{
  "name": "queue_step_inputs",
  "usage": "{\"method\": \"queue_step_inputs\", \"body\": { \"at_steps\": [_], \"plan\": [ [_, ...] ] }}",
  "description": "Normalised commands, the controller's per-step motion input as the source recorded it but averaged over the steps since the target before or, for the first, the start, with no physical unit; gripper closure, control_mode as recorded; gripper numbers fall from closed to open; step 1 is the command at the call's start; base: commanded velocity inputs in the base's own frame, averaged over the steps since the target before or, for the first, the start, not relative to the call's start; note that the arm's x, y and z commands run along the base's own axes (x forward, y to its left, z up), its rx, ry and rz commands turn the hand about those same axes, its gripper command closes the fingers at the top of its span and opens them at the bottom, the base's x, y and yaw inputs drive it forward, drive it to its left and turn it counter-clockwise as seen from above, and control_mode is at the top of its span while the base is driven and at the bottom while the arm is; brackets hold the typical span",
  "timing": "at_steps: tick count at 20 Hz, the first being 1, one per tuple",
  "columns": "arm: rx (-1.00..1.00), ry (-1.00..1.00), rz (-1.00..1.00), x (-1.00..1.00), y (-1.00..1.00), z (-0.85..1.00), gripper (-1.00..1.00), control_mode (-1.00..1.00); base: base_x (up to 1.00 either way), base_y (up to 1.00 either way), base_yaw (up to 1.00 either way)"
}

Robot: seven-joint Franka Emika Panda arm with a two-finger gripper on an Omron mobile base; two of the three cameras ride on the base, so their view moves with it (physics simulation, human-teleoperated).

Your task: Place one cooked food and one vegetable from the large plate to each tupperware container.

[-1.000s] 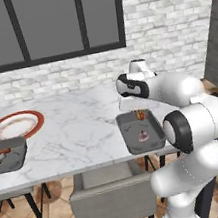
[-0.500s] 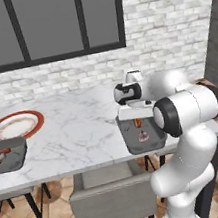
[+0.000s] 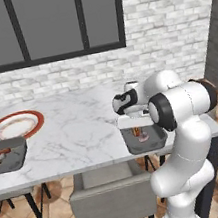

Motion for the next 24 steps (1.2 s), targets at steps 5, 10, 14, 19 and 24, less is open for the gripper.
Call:
{"method": "queue_step_inputs", "body": {
  "at_steps": [5, 10, 14, 19, 24],
  "plan": [
    [0.0, 0.0, 0.0, 0.2, 0.07, -0.39, 1.0, -1.0, 0.0, 0.0, 0.0],
    [0.0, 0.01, 0.0, 0.03, 0.02, -0.3, -1.0, -1.0, 0.0, 0.0, 0.0],
    [0.0, 0.0, 0.0, -0.17, -0.05, -0.08, -1.0, -1.0, 0.0, 0.0, 0.0],
    [0.0, 0.0, 0.0, -0.23, -0.02, 0.03, -1.0, -1.0, 0.0, 0.0, 0.0],
    [0.01, 0.0, 0.0, -0.23, -0.1, 0.25, -1.0, -1.0, 0.0, 0.0, 0.0]
  ]
}}
